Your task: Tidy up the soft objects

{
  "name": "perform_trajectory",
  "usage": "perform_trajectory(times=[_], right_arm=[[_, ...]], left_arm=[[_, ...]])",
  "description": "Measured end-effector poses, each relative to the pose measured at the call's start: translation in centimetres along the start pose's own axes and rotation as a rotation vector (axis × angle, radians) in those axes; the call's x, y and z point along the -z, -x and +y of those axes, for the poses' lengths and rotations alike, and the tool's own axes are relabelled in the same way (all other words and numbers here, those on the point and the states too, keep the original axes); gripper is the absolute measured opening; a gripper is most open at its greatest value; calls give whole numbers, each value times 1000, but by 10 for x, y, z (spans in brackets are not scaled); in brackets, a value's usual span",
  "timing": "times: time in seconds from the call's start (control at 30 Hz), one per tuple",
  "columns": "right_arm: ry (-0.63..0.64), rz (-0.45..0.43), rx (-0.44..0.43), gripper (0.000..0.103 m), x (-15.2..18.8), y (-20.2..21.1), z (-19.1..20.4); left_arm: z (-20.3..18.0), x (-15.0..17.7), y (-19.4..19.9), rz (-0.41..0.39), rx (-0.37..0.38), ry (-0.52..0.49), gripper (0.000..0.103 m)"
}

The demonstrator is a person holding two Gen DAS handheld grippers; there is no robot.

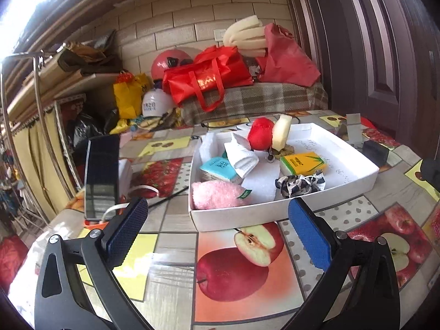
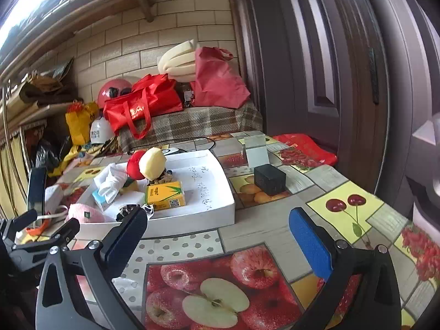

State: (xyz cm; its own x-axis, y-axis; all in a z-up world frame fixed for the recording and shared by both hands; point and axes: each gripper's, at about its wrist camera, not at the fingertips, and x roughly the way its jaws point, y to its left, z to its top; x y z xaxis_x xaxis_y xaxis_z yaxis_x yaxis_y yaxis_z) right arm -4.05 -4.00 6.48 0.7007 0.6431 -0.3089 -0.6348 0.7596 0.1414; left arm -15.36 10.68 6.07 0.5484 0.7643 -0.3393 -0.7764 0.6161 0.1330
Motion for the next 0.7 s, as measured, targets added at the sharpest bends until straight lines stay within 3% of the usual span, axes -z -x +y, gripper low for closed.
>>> perform_trajectory(times=[0.1,0.17,0.27,0.43,0.7], right_arm=[[-27,-29,11,103,2,15,-9],[-14,-97,32,103,4,33,-11],[0,-160,36,103,6,48,-13],[-22,-24,6,103,8,31,-17],[11,-99,54,103,13,48,-10]], left_arm=[[-3,0,14,-40,27,-5,103],[-4,-1,16,-43,82,-12,103],[-10,-1,20,-40,107,-32,103],[-15,-1,25,-39,87,-42,103],[-15,2,28,-20,116,-19,103]])
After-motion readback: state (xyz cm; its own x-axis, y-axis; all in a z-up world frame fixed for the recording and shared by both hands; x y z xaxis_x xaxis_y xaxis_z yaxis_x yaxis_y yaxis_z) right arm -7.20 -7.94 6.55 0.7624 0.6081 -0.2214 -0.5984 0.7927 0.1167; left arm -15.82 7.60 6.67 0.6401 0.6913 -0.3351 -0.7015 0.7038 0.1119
